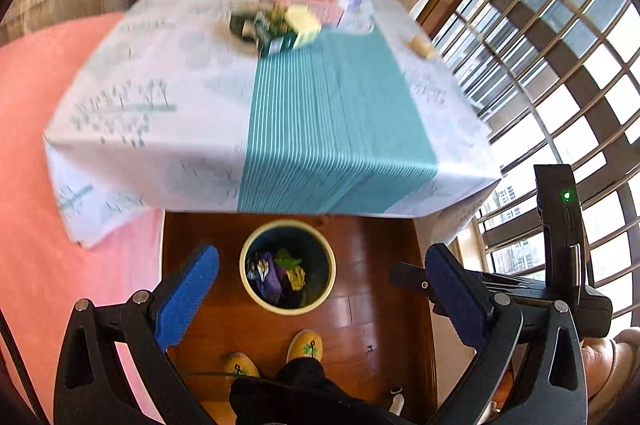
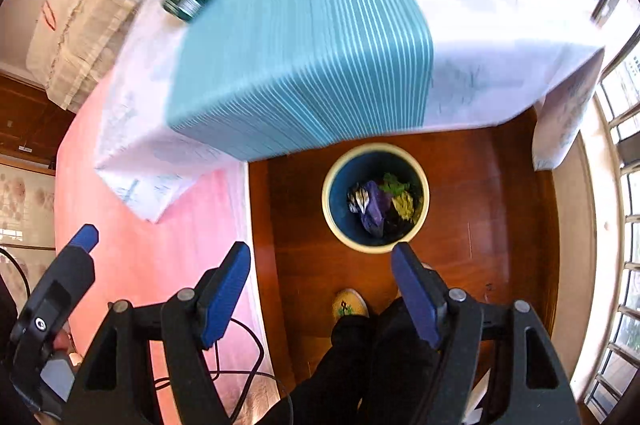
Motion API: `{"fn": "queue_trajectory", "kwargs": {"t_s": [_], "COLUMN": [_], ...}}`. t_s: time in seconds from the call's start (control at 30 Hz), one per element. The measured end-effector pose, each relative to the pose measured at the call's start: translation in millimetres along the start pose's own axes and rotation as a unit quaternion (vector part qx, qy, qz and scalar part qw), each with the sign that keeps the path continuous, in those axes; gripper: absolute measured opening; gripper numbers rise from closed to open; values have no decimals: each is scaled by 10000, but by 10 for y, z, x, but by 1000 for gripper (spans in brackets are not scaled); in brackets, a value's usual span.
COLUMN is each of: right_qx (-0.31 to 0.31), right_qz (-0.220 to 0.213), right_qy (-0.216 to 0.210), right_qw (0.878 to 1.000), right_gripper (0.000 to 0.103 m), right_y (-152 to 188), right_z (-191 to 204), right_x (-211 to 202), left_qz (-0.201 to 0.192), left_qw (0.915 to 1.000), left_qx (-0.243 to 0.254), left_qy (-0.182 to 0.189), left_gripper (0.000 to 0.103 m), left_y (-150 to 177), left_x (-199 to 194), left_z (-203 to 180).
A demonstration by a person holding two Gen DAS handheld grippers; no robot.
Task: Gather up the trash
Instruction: 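Raise both tools back toward the table, then reach the right tool to the green Dubai Style box and grasp it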
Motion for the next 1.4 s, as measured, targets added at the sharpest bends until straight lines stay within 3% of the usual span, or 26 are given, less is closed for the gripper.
{"fn": "queue_trajectory", "kwargs": {"t_s": [0.27, 0.5, 0.9, 1.1, 1.4], "right_qx": [-78, -466, -1441, -1619, -1449], "right_qz": [-307, -671, -1241, -1161, -795], "right_qy": [-178, -235, -294, -476, -491], "right_qw": [9993, 9964, 9813, 9788, 9850], "right_gripper": [73, 73, 73, 73, 73], "right_y": [-215, -630, -1469, -1710, -1933], "right_z": [310, 589, 908, 1089, 1462], "right_x": [-449, -734, -979, -859, -355], "left_qz": [-789, -1075, -1039, -1011, -514], "left_qw": [9965, 9934, 9894, 9837, 9889], "left_qx": [237, 201, 58, -277, 3], "left_qy": [-140, -332, -1017, -1461, -1397], "left_gripper": [102, 102, 102, 102, 98], "left_y": [-540, -956, -1520, -1611, -1940], "left_x": [-641, -766, -697, -733, -321], "left_z": [-45, 24, 149, 440, 913]}}
Point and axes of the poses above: each gripper's, at about its wrist camera, not at the fingertips, and x roughly the way its jaws point, z to its left, y to its underside, the point moved 10 cm from there along x, roughly the way its jaws point, and after that the axes turned 6 degrees about x, right-handed, at the moved point
